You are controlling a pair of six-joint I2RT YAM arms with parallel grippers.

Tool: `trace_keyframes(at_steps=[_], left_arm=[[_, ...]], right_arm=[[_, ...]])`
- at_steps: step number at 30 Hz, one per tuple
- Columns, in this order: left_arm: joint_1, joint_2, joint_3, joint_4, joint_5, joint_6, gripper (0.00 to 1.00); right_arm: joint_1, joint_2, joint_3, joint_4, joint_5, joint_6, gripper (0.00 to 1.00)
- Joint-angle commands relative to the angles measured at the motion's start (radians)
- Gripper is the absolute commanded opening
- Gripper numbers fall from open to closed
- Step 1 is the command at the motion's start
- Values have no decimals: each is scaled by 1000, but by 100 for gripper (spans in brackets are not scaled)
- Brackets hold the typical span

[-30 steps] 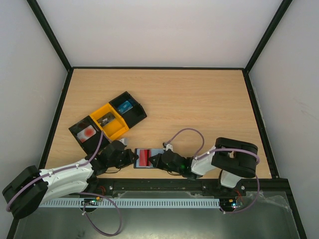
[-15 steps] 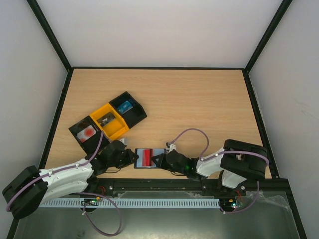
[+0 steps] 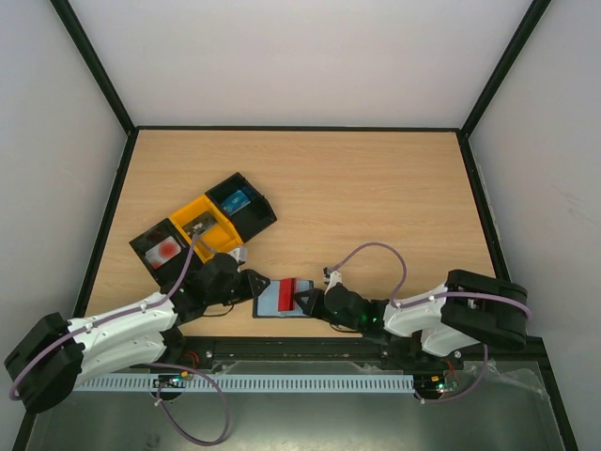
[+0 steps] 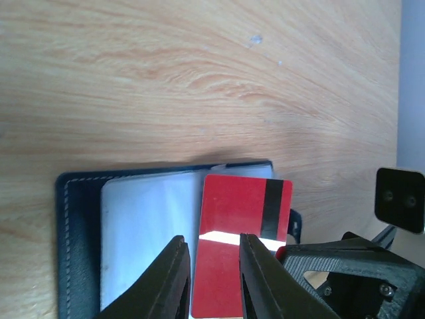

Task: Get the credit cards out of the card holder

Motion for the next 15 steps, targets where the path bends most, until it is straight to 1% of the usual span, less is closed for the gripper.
trace_keyframes(at_steps=[1, 4, 7, 9, 12, 15], left_arm=[[5, 21, 45, -16, -15, 55, 24], [3, 48, 72, 6, 14, 98, 23], [-7, 69, 109, 2, 16, 154, 25], [-34, 72, 133, -8, -17, 207, 26], [-110, 69, 160, -13, -111, 278, 28], [-179, 67, 170, 8, -173, 336, 35]], right_arm=[[-11, -71, -46, -31, 46, 7, 2], [-19, -132, -63, -43, 43, 2, 2], [-24, -196, -58, -110, 43, -12, 2], [-30, -237, -54, -153, 44, -20, 2], [-41, -284, -63, -192, 45, -24, 2], [-49, -327, -80, -214, 43, -22, 2]])
